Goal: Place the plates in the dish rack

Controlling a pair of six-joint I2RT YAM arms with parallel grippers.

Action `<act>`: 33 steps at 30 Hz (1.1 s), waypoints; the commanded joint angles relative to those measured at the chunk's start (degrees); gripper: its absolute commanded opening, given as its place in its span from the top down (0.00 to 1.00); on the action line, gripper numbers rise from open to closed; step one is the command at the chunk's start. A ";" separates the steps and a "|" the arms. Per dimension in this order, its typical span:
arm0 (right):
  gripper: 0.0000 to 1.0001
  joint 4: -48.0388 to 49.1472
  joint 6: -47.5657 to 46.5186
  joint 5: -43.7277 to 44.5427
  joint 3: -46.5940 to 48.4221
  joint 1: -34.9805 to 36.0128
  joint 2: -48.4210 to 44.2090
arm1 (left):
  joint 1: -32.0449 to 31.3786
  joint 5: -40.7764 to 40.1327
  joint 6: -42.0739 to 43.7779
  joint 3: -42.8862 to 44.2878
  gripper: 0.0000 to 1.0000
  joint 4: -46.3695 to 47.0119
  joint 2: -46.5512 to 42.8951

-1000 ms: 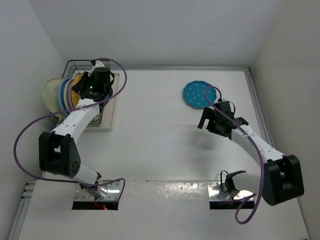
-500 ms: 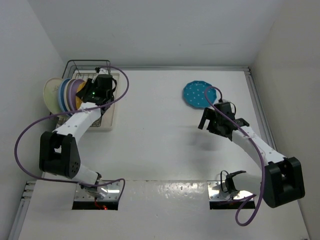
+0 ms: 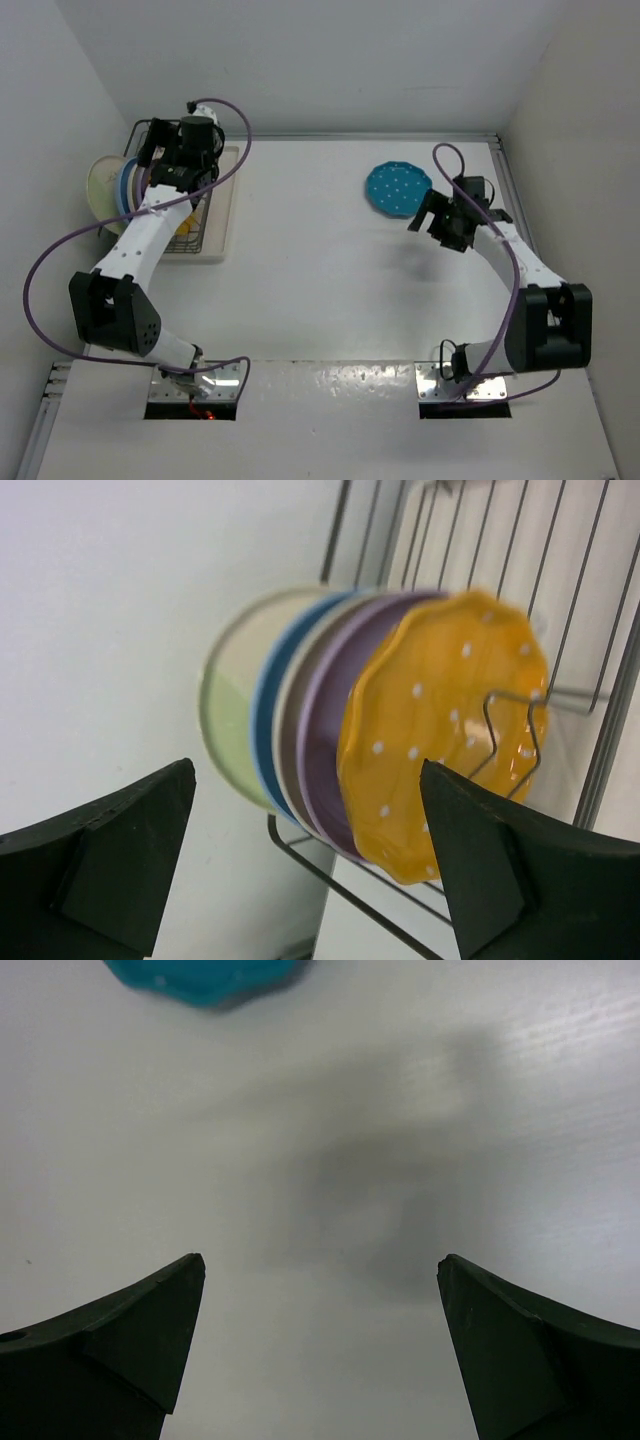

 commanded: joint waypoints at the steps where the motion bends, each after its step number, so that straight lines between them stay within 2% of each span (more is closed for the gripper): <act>1: 0.00 2.18 -1.71 -3.80 8.81 -3.47 5.28 | -1.47 2.26 2.15 5.68 0.01 -2.45 -0.40; 3: 0.00 3.33 -0.92 -3.01 12.33 -3.66 9.32 | -1.47 2.78 2.15 7.44 0.01 -3.50 -0.40; 6: 0.00 4.21 1.09 1.19 22.93 -6.64 21.67 | -2.00 5.06 1.10 9.82 0.01 -8.76 -0.40; 8: 0.00 3.68 1.98 1.82 26.57 -7.17 25.58 | -2.70 6.29 1.10 9.82 0.01 -10.45 -0.40; 9: 0.00 2.64 2.16 1.82 32.76 -7.70 31.69 | -3.22 6.30 1.10 9.82 0.01 -10.97 -0.40; 11: 0.00 0.70 1.55 3.75 38.94 -7.70 35.42 | -3.84 6.30 0.58 9.21 0.01 -11.68 -0.40; 12: 0.00 -1.22 1.54 4.72 42.46 -7.79 40.92 | -4.37 6.30 0.57 8.42 0.01 -11.68 -0.40; 17: 0.03 -4.93 3.56 5.34 52.15 -9.46 51.42 | -4.37 5.16 0.04 7.89 0.01 -12.21 0.83; 20: 0.13 -2.65 3.39 2.54 52.42 -10.16 54.15 | -3.85 5.16 0.04 8.50 0.01 -12.21 1.53; 22: 0.31 -2.91 4.09 0.52 51.90 -10.51 55.30 | -3.84 5.16 0.04 9.20 0.01 -12.74 2.06; 23: 0.31 -2.73 4.44 0.16 51.46 -10.43 55.30 | -3.84 5.16 0.04 9.21 0.01 -12.74 2.06; 24: 0.38 -1.69 4.44 -0.02 49.89 -10.17 55.22 | -3.84 5.16 0.04 9.73 0.01 -12.74 2.76; 26: 0.42 1.47 4.70 -2.29 47.07 -10.25 54.69 | -3.84 5.16 -0.48 9.74 0.01 -12.74 2.77; 27: 0.52 1.57 4.88 -3.18 47.50 -10.60 55.12 | -3.84 5.16 -0.48 10.34 0.01 -12.74 3.38; 29: 0.61 -0.35 4.97 -3.97 49.60 -10.69 57.14 | -3.84 5.16 -0.48 10.35 0.01 -12.74 3.90; 30: 0.63 -1.32 5.15 -3.72 51.27 -10.60 57.58 | -3.84 5.16 -0.48 10.35 0.01 -13.26 3.91; 33: 0.62 -4.31 5.32 -3.19 53.39 -10.60 58.73 | -3.84 5.16 -1.00 11.05 0.01 -13.26 3.91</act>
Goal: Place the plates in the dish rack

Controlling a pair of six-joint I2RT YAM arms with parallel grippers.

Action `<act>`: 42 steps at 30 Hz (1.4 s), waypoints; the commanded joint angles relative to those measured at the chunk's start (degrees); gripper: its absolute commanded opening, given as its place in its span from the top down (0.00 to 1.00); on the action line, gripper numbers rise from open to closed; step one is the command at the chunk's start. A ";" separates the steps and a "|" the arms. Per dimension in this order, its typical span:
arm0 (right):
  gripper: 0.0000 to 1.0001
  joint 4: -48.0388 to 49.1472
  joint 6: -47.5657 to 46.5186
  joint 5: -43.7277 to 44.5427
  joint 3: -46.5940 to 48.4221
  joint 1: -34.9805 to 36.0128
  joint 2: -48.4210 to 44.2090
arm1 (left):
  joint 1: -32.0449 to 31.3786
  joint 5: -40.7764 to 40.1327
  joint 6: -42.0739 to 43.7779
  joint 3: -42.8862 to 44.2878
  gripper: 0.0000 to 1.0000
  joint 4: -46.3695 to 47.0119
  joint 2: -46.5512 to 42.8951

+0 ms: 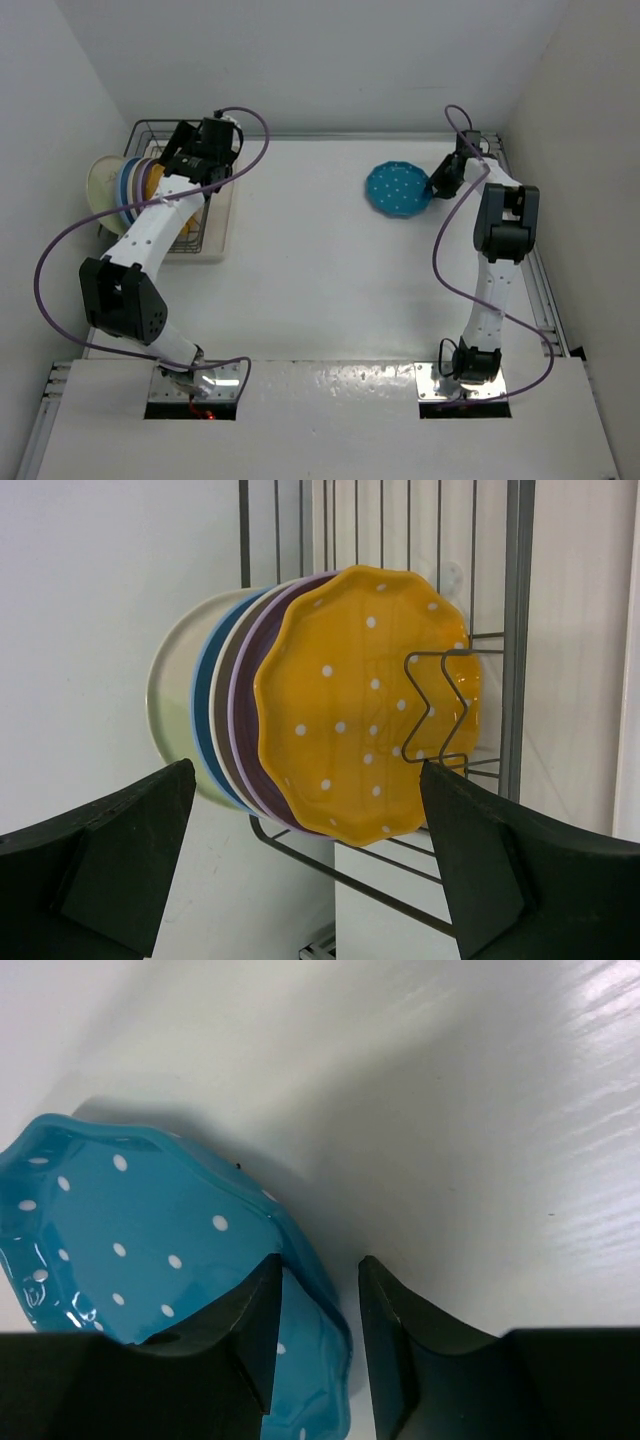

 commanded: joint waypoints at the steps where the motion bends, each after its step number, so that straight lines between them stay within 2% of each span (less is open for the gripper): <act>1: 0.62 -4.40 0.58 -0.89 1.52 0.59 2.73 | 0.16 -0.22 -1.27 3.40 0.01 -0.04 -0.40; 3: 0.65 -6.07 0.49 -0.19 1.35 0.76 2.91 | 0.16 -0.22 -1.27 3.41 0.01 -0.57 -0.40; 5: 0.80 -7.30 0.93 -1.40 1.52 0.85 3.69 | 0.16 -0.22 -1.27 3.41 0.01 -0.57 -0.40; 7: 1.00 -7.48 1.19 -2.21 1.35 0.85 4.05 | 0.16 -0.22 -1.27 3.93 0.01 -0.57 -0.40; 10: 1.00 -2.06 2.16 -6.76 -2.42 0.59 2.13 | 0.16 0.30 -1.27 4.46 0.01 -1.18 -0.40; 13: 1.00 6.02 2.17 -14.14 -7.69 0.50 -3.76 | -0.89 2.76 -2.50 4.99 0.01 -2.67 -1.45; 18: 1.00 15.00 2.34 -19.26 -16.48 0.94 -16.05 | -4.58 10.23 -2.50 4.37 0.01 -4.69 -1.98; 26: 1.00 19.06 2.50 -23.65 -30.27 1.29 -26.79 | -11.36 13.83 -3.11 3.23 0.01 -4.70 0.30; 29: 1.00 21.87 3.65 -25.41 -34.76 1.56 -31.27 | -12.76 20.50 -4.34 2.70 0.01 -5.31 0.83; 34: 1.00 22.49 2.78 -24.97 -40.56 3.31 -37.08 | -13.91 40.27 -5.40 2.70 0.01 -5.31 5.73; 39: 1.00 23.72 3.92 -26.37 -46.54 3.84 -39.63 | -14.43 55.99 -8.21 9.89 0.03 -5.32 14.88; 42: 1.00 24.42 3.74 -26.38 -48.30 4.72 -42.35 | -14.43 60.94 -10.49 12.89 0.03 -3.30 19.45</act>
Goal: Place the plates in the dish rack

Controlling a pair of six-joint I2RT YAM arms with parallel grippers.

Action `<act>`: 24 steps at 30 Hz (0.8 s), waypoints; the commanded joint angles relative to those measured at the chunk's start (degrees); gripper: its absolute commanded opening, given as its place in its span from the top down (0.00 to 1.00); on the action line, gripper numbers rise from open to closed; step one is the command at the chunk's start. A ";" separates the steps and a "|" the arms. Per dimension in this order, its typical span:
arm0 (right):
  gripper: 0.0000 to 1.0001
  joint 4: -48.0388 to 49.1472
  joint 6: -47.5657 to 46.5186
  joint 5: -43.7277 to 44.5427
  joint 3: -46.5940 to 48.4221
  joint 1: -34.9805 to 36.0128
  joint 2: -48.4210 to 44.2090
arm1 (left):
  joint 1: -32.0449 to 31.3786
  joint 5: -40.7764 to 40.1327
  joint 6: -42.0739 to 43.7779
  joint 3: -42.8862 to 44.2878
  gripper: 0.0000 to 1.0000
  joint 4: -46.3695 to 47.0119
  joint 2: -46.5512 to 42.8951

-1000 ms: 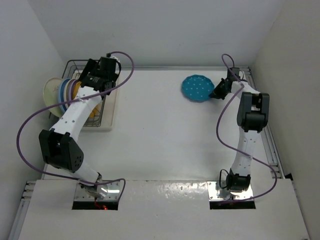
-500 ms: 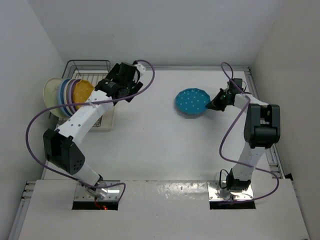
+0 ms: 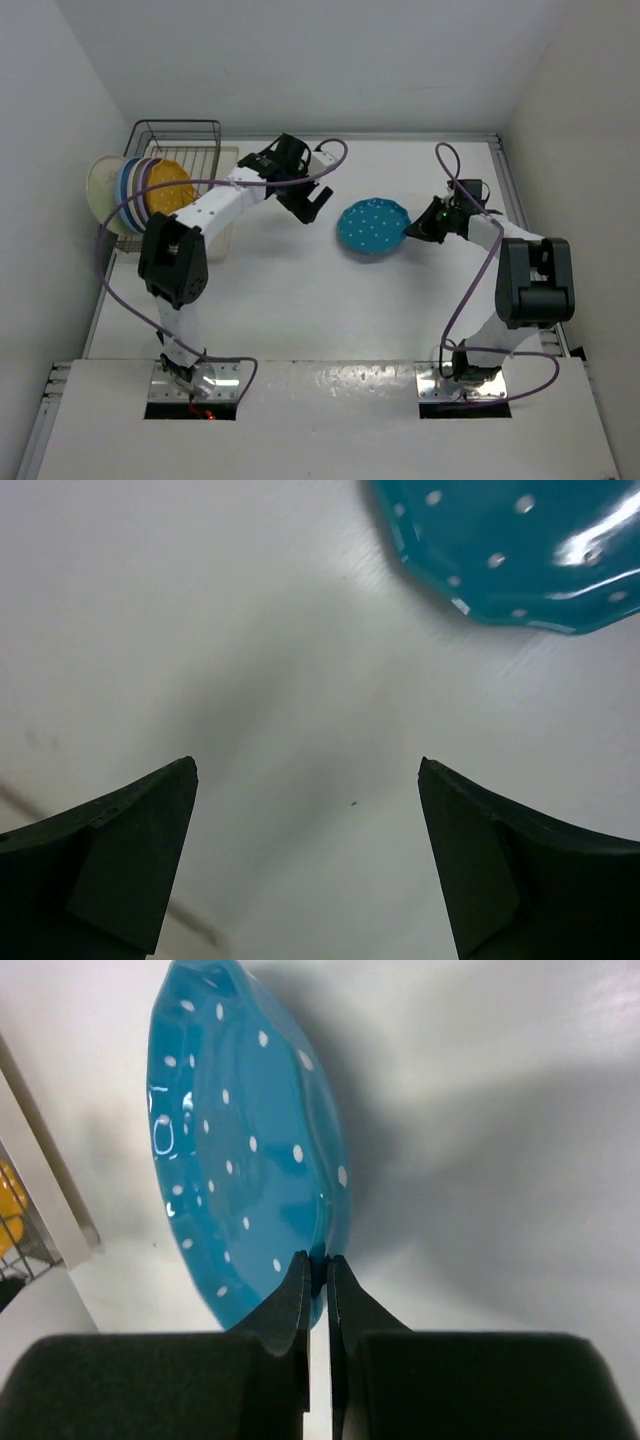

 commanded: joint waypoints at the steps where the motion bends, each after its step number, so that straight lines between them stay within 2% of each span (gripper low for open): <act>1: 1.00 7.44 1.71 -6.12 -0.90 1.00 -6.42 | -0.45 14.40 -3.38 5.74 0.03 3.02 2.31; 4: 1.00 7.53 1.97 -6.12 -2.48 1.88 -8.10 | -0.45 19.68 -6.62 7.07 0.03 6.53 5.90; 10: 1.00 7.44 2.24 -6.29 -4.16 2.68 -9.59 | 0.17 26.38 -11.10 11.29 0.05 6.54 14.78; 13: 1.00 7.44 1.98 -6.03 -3.63 2.68 -9.42 | -0.36 25.61 -12.16 12.70 0.05 6.54 18.99; 16: 1.00 7.44 2.15 -5.77 -3.19 4.43 -9.33 | -0.89 19.99 -13.56 14.36 0.07 6.54 23.30; 19: 1.00 6.92 1.80 -5.68 -3.10 4.70 -9.06 | -0.36 18.30 -13.57 16.92 0.15 5.67 26.48; 20: 1.00 6.65 1.89 -5.42 -2.93 4.78 -8.89 | -0.36 18.30 -14.09 16.92 0.23 5.66 27.70; 21: 1.00 6.65 1.71 -5.41 -2.93 4.78 -9.06 | -0.36 18.30 -14.10 17.44 0.23 5.66 27.71; 24: 1.00 6.04 1.53 -4.89 -2.84 4.96 -8.80 | -0.36 23.46 -15.15 17.45 0.39 5.66 29.90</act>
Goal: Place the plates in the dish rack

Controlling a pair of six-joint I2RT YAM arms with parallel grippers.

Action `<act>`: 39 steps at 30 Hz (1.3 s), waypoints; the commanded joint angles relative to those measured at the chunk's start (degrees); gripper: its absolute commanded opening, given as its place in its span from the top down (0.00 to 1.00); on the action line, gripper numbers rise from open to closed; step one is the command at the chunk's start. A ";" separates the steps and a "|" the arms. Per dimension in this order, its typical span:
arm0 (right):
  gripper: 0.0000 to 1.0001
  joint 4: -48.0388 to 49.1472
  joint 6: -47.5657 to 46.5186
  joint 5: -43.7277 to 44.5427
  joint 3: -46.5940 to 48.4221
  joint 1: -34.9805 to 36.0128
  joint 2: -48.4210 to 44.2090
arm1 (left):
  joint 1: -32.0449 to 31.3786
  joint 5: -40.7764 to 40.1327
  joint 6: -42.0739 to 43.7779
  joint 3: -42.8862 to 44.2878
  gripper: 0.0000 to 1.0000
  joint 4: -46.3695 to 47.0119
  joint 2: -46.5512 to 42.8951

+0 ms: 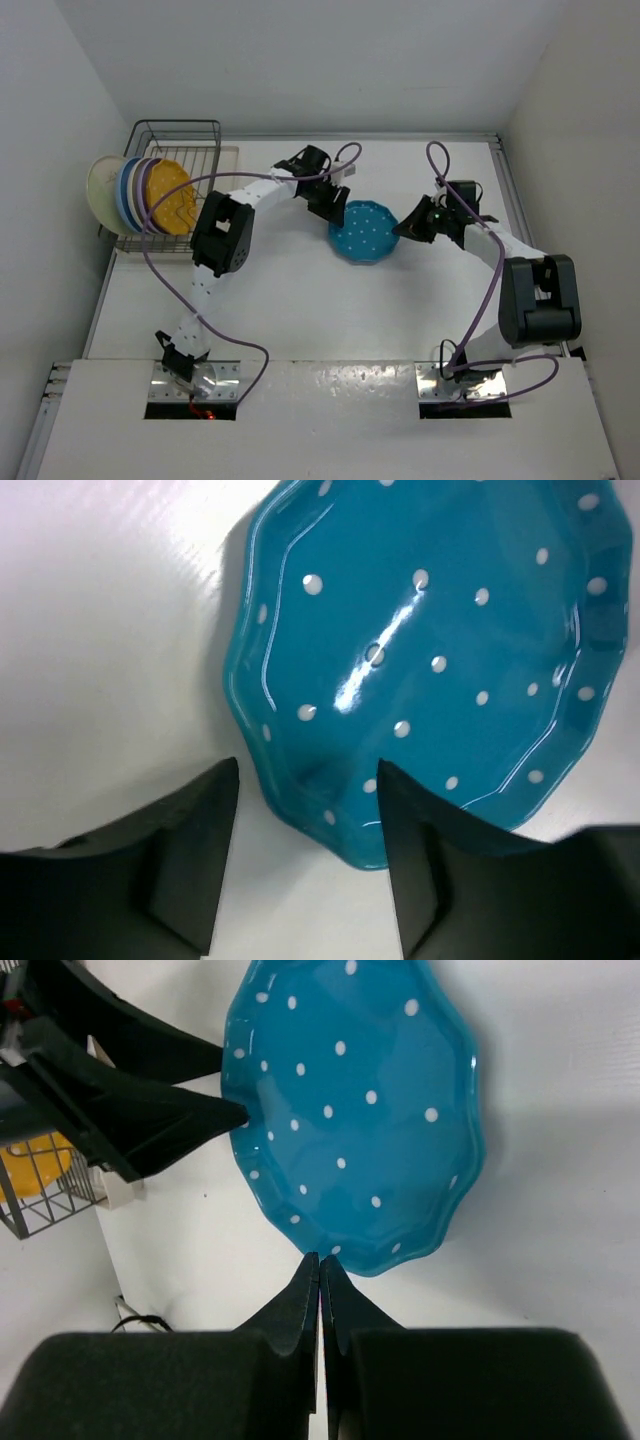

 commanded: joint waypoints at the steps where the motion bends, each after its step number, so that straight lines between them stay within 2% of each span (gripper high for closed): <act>1: 1.00 2.45 -0.04 -0.91 1.79 0.44 -1.46 | -0.29 4.93 -1.36 0.86 0.44 -0.94 2.94; 2: 1.00 2.45 0.05 -0.74 1.80 0.44 -1.28 | -0.90 5.81 -1.36 0.08 0.55 -0.94 3.55; 3: 1.00 2.36 0.22 -0.65 1.88 0.44 -1.11 | -0.91 6.51 -1.36 -1.06 0.60 -0.94 3.56; 5: 1.00 2.10 0.13 -0.30 2.06 0.44 -0.84 | -1.44 5.22 -1.36 -1.69 0.58 -0.94 3.56; 7: 1.00 2.01 0.05 -0.21 2.32 0.61 -0.58 | -2.05 0.93 -1.36 -2.22 0.51 -0.94 3.56; 8: 1.00 1.84 0.13 -0.03 2.76 0.44 -0.05 | -2.05 -0.93 -1.97 -2.22 0.55 -0.94 3.56; 10: 1.00 1.05 -0.21 0.23 3.20 0.44 0.39 | -2.75 -4.97 -2.50 -2.22 0.65 -1.46 3.56; 12: 1.00 0.51 -0.39 0.23 3.90 0.44 0.65 | -2.75 -4.99 -2.50 -1.60 0.81 -2.07 4.26; 13: 1.00 0.34 -0.91 0.23 4.08 0.44 0.83 | -3.36 -4.47 -2.50 -1.08 0.94 -2.08 4.87; 14: 1.00 -0.01 -0.92 0.15 4.25 0.44 0.83 | -3.37 -5.42 -2.50 -1.07 1.00 -2.08 4.87; 18: 1.00 -0.98 -1.80 0.67 4.78 -0.09 -0.23 | -3.98 -10.78 -1.89 0.59 1.00 -4.18 3.30; 24: 1.00 -3.26 -2.85 0.85 5.48 -1.32 -2.51 | -5.12 -23.00 5.48 5.16 1.00 -5.33 -8.65; 28: 1.00 -5.63 -4.43 1.99 6.54 -3.78 -3.91 | -5.13 -27.92 10.31 13.50 1.00 -14.97 -9.28; 33: 1.00 -6.43 -4.96 2.61 6.19 -4.92 -5.32 | -5.13 -38.89 14.45 21.06 1.00 -20.70 -10.50; 39: 1.00 -11.34 -7.33 5.68 6.37 -5.01 -5.41 | -5.13 -51.37 16.92 22.30 1.00 -22.99 -14.46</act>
